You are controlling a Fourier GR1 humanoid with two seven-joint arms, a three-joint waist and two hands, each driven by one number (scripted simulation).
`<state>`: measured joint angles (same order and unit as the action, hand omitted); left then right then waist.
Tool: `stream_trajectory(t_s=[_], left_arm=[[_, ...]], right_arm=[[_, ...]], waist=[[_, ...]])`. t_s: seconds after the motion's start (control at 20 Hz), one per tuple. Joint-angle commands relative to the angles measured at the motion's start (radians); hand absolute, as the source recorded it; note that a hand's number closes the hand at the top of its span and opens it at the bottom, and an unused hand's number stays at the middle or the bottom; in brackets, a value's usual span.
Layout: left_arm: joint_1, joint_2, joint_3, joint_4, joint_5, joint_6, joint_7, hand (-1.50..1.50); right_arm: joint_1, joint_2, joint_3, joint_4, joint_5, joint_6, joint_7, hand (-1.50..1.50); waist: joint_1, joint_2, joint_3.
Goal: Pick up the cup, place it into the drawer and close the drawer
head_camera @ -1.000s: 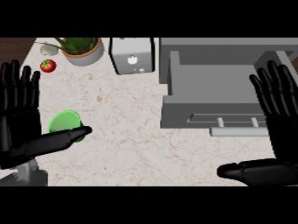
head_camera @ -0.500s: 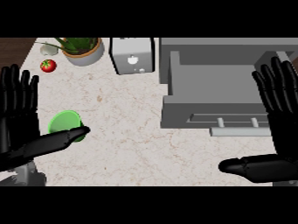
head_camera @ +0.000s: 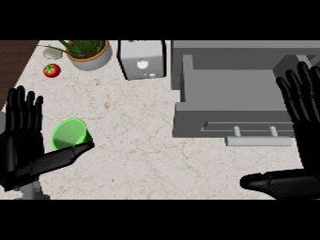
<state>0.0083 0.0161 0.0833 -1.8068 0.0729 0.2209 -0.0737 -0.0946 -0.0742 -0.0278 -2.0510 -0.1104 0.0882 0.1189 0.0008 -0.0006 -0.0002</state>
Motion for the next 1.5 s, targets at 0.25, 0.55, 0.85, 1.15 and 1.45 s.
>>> stream_trajectory(t_s=[0.25,0.55,0.85,1.15,1.45], left_arm=[[0.006,0.033,0.096,0.183,0.06,-0.045,-0.107,-1.5],[0.001,0.02,0.111,0.377,0.047,-0.06,-0.277,-1.5],[0.027,0.035,0.102,0.392,0.054,-0.084,-0.272,-1.5],[-0.116,0.076,0.19,0.712,0.108,-0.135,-0.418,-1.5],[-0.048,0.048,0.168,0.663,0.11,-0.116,-0.463,-1.5]], right_arm=[[0.055,-0.001,-0.016,0.026,-0.018,0.041,-0.072,-1.5],[-0.064,-0.004,0.002,-0.062,-0.024,-0.026,0.126,-1.5],[0.002,0.015,0.01,0.011,0.001,0.01,-0.015,-1.5],[-0.067,0.017,0.037,-0.025,0.023,-0.031,0.086,-1.5],[-0.013,-0.033,-0.068,-0.035,-0.088,0.04,0.063,-1.5]], waist=[[-0.002,0.001,0.0],[-0.002,0.001,0.0],[0.0,0.0,0.0],[-0.003,0.001,0.0],[-0.002,0.0,0.0]])
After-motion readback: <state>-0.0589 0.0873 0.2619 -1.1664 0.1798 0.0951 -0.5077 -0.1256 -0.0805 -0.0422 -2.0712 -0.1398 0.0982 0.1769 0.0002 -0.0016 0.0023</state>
